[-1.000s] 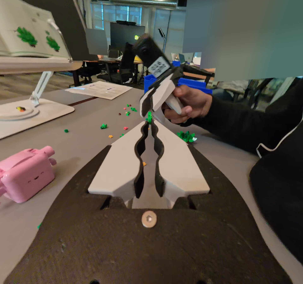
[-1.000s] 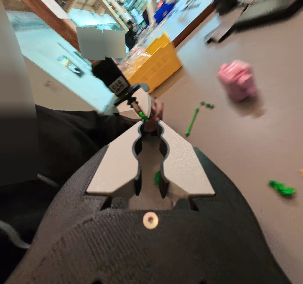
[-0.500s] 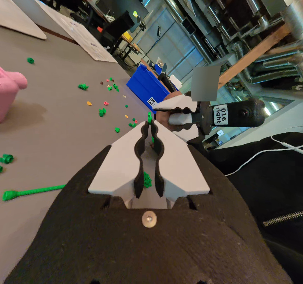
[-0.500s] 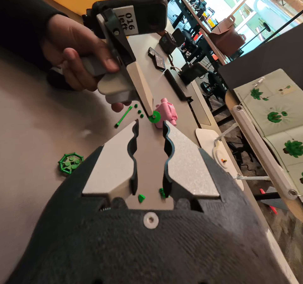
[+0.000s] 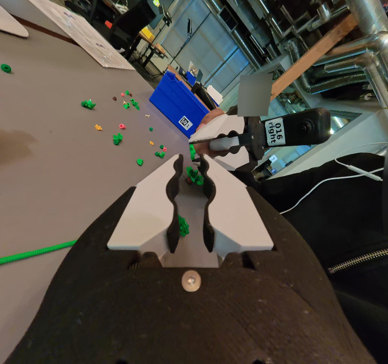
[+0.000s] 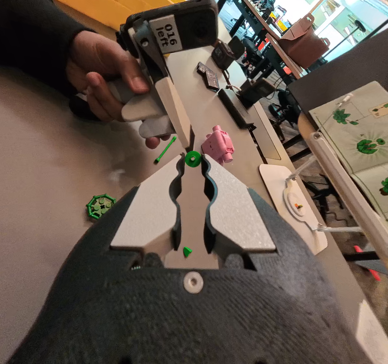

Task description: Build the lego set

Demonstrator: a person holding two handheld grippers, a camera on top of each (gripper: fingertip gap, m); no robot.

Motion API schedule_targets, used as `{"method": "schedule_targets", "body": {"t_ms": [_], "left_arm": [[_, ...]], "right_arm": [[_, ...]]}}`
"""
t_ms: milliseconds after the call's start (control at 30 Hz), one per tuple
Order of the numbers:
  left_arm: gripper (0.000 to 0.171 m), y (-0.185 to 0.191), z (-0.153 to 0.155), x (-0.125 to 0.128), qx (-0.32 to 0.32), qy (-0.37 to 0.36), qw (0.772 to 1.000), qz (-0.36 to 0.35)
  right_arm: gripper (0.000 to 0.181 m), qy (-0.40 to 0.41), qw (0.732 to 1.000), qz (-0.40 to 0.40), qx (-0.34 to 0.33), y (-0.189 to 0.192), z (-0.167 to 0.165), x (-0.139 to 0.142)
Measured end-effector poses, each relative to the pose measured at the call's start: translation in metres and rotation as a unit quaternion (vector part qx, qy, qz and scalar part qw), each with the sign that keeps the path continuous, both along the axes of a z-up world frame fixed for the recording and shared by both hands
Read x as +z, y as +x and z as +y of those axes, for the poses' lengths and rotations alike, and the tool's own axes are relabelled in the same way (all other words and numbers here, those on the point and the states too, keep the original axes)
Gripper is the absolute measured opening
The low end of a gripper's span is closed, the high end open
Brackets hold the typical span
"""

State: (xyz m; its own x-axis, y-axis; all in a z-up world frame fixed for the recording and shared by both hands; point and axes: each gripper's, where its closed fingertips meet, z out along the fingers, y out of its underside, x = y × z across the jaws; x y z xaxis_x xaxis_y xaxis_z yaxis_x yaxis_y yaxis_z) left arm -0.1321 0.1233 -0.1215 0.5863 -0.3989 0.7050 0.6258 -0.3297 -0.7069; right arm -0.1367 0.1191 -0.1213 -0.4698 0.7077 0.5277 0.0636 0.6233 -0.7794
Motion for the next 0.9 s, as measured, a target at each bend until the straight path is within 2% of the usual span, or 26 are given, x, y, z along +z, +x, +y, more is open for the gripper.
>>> {"method": "schedule_targets", "body": {"t_ms": [267,367,567,900], "left_arm": [[0.017,-0.014,0.001,0.002,0.038,0.021,0.999,0.03],[0.019,-0.011,0.003,-0.006,0.037,0.011,0.997,0.064],[0.024,0.002,0.004,-0.017,0.019,-0.005,0.992,0.121],[0.025,-0.001,0.005,-0.017,0.022,-0.008,0.994,0.109]], "right_arm": [[0.014,-0.157,0.987,-0.011,-0.025,0.002,0.018,0.023],[0.013,-0.198,0.979,-0.029,-0.036,0.0,0.024,0.02],[0.013,-0.235,0.97,-0.045,-0.047,-0.002,0.029,0.017],[0.014,-0.247,0.966,-0.051,-0.06,-0.005,0.032,0.014]]}}
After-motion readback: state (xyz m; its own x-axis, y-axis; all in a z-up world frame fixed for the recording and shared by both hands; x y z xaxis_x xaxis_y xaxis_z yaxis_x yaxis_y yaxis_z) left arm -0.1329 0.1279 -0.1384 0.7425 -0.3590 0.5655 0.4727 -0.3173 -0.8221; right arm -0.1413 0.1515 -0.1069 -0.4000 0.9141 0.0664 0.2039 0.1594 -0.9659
